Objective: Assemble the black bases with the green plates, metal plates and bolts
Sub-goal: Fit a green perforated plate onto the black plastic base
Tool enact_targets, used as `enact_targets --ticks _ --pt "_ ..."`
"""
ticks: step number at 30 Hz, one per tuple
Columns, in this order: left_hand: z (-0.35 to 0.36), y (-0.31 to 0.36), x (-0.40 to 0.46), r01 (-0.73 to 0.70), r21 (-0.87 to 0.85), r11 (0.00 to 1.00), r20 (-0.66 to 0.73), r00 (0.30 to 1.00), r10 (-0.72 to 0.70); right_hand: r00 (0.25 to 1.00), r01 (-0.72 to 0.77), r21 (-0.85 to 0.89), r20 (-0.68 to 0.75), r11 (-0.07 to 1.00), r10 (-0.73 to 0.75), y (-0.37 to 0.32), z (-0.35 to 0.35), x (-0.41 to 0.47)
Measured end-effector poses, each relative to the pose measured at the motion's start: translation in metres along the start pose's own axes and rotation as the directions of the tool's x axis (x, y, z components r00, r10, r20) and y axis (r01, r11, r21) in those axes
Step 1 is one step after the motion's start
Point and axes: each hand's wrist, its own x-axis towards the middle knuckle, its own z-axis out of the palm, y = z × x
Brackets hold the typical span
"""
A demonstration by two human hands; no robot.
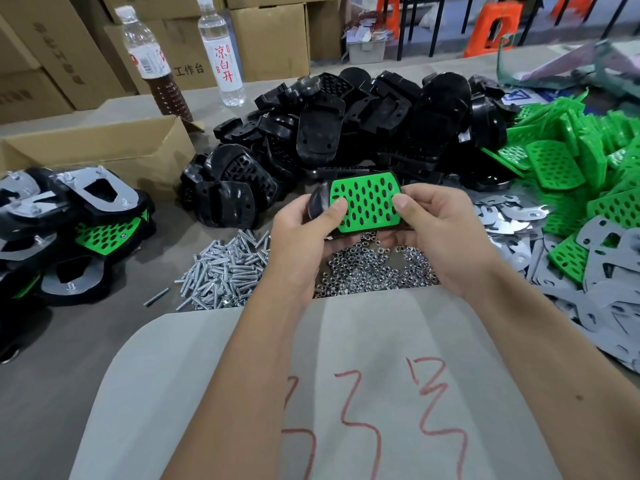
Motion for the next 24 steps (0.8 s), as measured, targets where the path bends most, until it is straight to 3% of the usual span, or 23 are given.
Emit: enact_targets --ticks 5,15,24 --pt "-0.005 0.006 -0.001 0.071 -0.136 0.988 0.012 0.997 -0.07 0.998 0.023 0.019 0.061 1.0 -0.024 0.0 -0.003 0.0" --pt "-0.007 0.009 -0.002 0.099 -0.129 0.987 0.065 0.994 -0.092 0.997 0.08 -0.036 0.018 0.996 -0.08 0.0 -0.007 -0.001" --pt "0.001 0.005 -0.001 0.032 -0.091 0.995 -0.105 0.994 -0.042 0.999 0.027 0.032 0.015 0.999 -0.028 -0.011 0.002 -0.007"
